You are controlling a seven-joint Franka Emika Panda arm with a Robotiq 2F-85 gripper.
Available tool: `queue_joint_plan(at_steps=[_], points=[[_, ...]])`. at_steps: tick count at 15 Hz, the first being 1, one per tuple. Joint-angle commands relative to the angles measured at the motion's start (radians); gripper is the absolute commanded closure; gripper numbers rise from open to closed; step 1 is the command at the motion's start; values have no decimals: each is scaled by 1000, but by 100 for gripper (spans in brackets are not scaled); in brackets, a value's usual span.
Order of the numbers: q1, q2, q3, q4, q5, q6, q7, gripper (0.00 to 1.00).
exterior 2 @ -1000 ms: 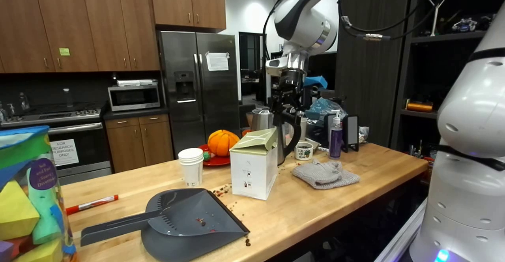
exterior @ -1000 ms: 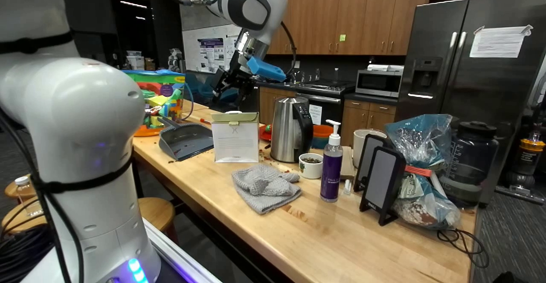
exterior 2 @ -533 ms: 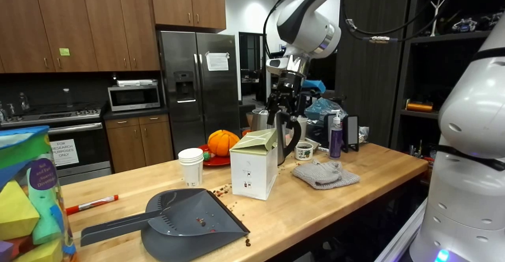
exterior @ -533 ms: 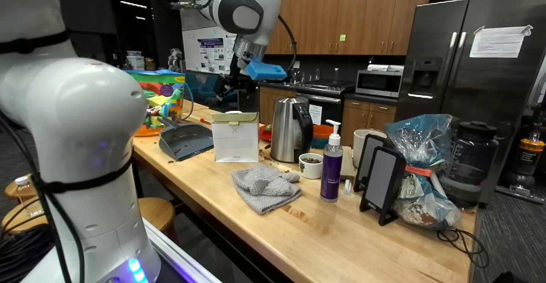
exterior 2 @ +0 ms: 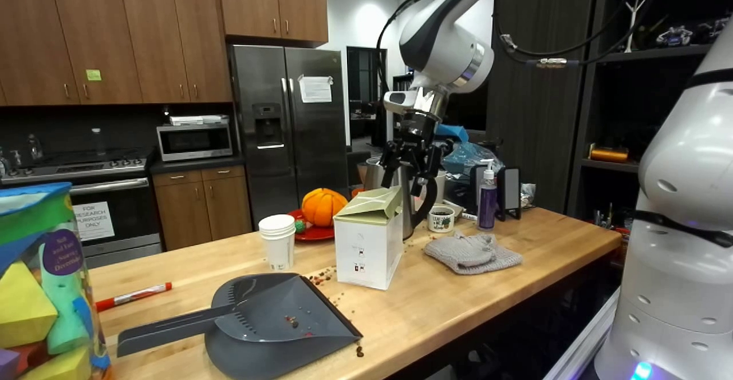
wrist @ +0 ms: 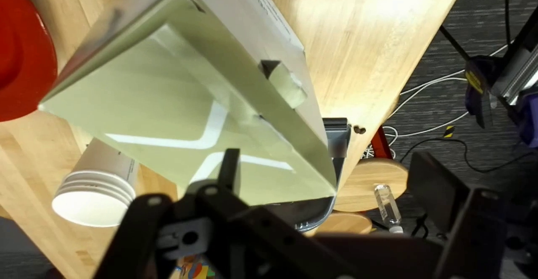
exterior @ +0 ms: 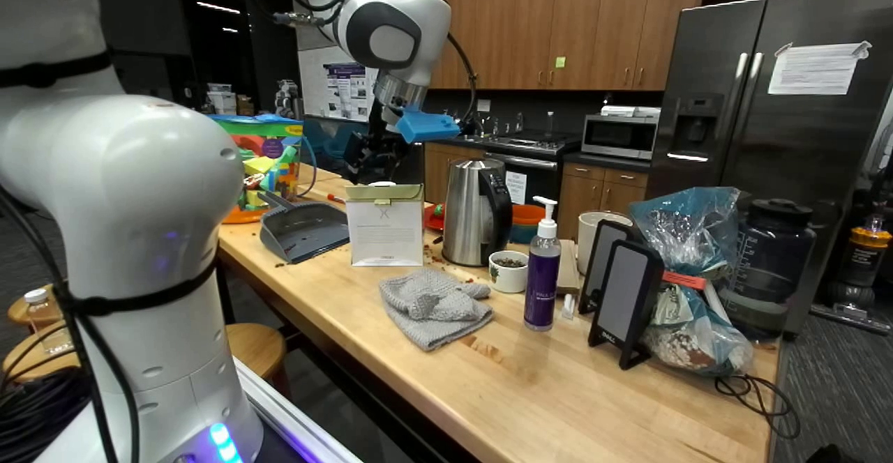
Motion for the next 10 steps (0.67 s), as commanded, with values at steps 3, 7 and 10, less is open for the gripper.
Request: queue_joint_plan(at_steps=[3,7,10], points=[[25,9,-2,-34,72,115,-65,0],[34,28,5,-47,99,185,-77,0],[40,42,8,-53,113,223,-81,0]])
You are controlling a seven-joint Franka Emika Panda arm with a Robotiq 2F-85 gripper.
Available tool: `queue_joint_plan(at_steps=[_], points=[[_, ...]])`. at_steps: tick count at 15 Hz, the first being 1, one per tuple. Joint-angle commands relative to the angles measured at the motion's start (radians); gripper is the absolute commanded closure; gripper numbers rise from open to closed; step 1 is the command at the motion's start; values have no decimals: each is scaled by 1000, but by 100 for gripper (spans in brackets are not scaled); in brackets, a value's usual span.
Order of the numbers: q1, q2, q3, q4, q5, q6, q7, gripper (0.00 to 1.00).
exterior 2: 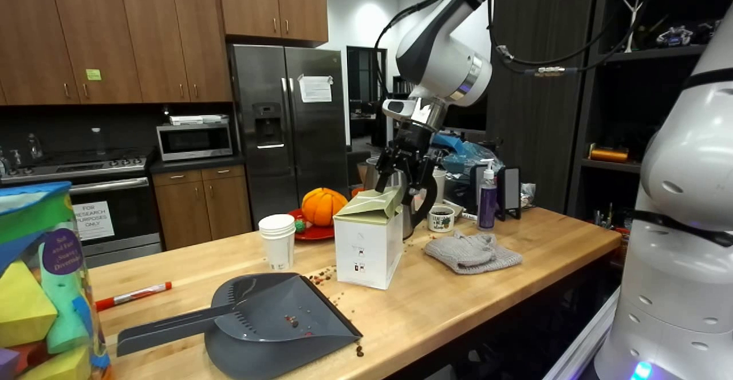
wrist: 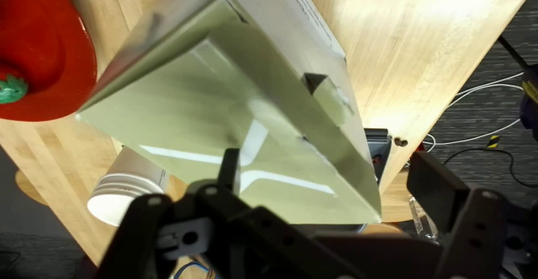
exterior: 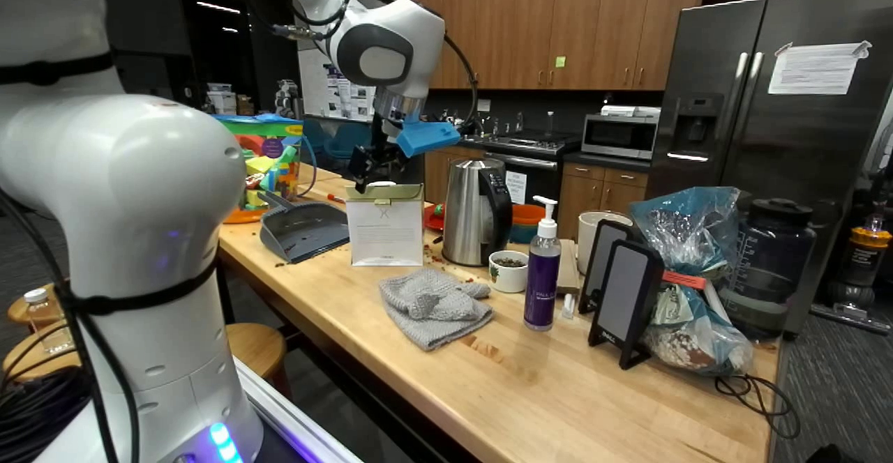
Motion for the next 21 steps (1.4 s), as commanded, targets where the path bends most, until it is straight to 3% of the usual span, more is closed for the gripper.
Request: queue_joint_plan(at_steps=[1,21], points=[[13,14,1,-11,34,60,-27,0],[43,20,19,-35,113,227,-67,0]])
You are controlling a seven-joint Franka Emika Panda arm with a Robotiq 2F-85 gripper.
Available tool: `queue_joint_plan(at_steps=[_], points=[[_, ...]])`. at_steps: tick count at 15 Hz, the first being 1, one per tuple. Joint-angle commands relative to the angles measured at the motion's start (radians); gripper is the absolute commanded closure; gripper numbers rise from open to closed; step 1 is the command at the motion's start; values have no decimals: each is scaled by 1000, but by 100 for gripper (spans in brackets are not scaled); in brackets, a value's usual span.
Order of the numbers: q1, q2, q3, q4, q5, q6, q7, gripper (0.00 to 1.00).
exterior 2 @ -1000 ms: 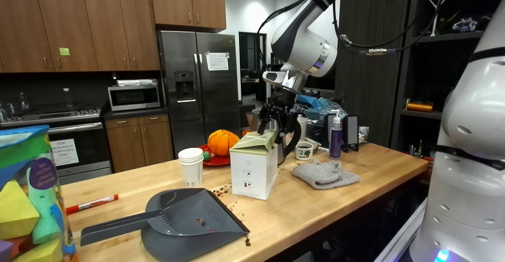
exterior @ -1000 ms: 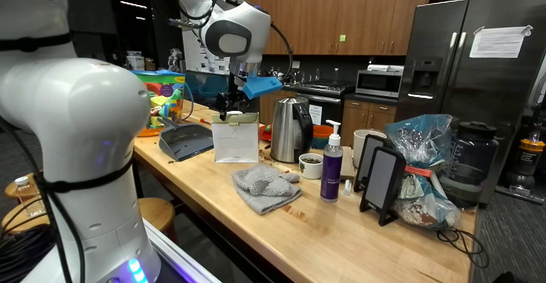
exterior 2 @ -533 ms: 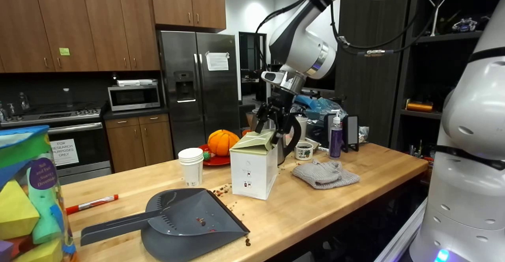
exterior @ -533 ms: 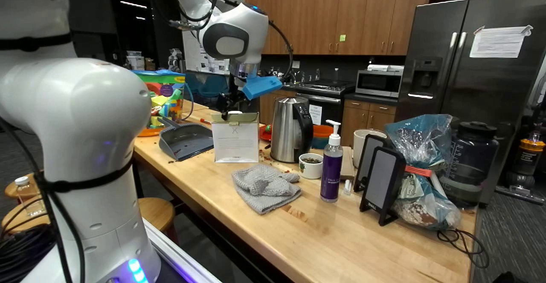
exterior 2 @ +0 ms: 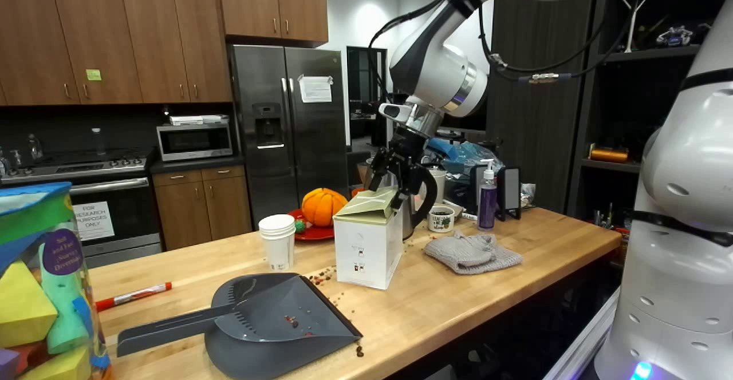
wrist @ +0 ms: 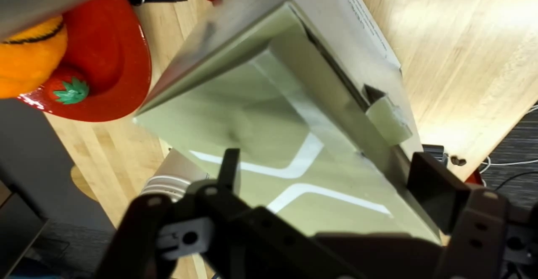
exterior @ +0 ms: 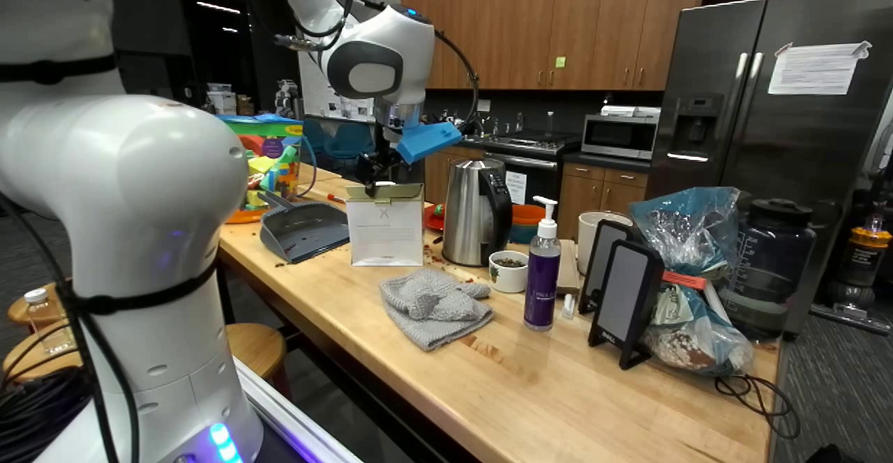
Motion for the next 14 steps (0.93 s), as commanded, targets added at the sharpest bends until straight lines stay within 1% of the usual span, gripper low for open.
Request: queue_joint_plan(at_steps=[1,14], points=[[12,-14,-3,-15,34,33,-33,0],[11,-7,-2,-24,128,64,-94,0]])
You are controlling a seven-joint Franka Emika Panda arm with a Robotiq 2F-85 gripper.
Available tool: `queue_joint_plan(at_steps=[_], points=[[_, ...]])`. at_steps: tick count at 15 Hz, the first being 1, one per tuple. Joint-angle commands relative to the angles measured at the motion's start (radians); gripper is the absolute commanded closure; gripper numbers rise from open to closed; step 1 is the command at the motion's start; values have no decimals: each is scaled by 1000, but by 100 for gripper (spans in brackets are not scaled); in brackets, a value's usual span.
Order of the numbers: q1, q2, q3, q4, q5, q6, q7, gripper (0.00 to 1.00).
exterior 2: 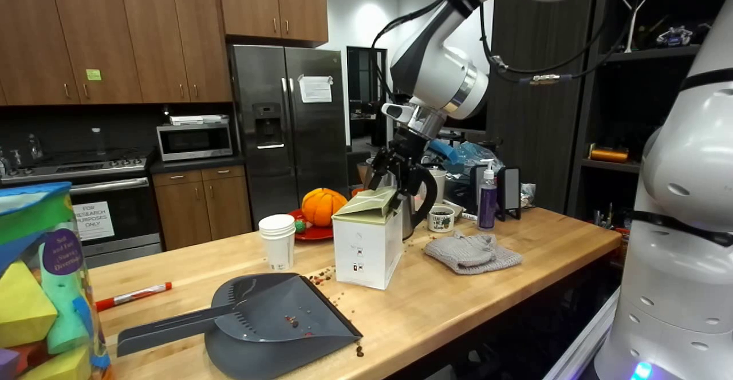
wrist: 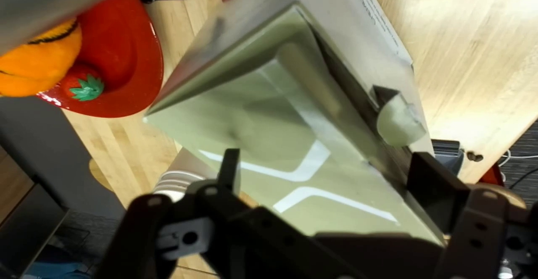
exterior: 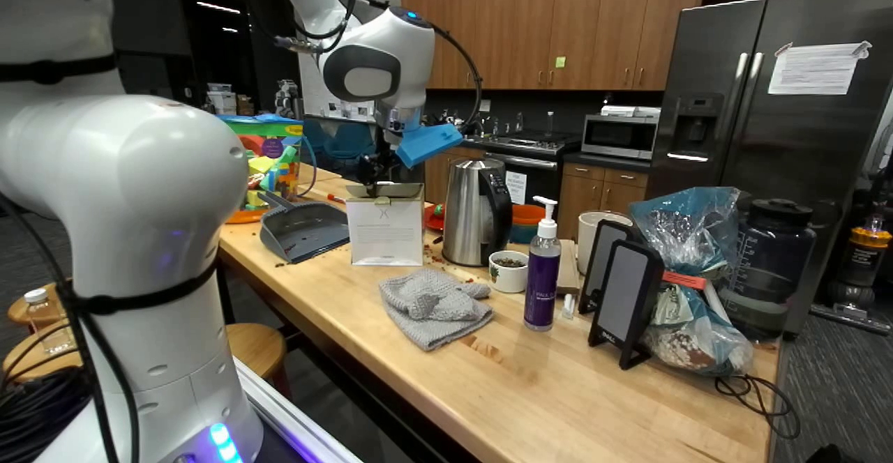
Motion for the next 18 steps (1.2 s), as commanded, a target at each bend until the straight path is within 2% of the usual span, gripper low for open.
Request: queue_joint_plan(at_steps=[1,18], points=[[6,-8,-2,-14,49,29,-44,0],[-14,-82,-1,-61,13,42,-14,0]])
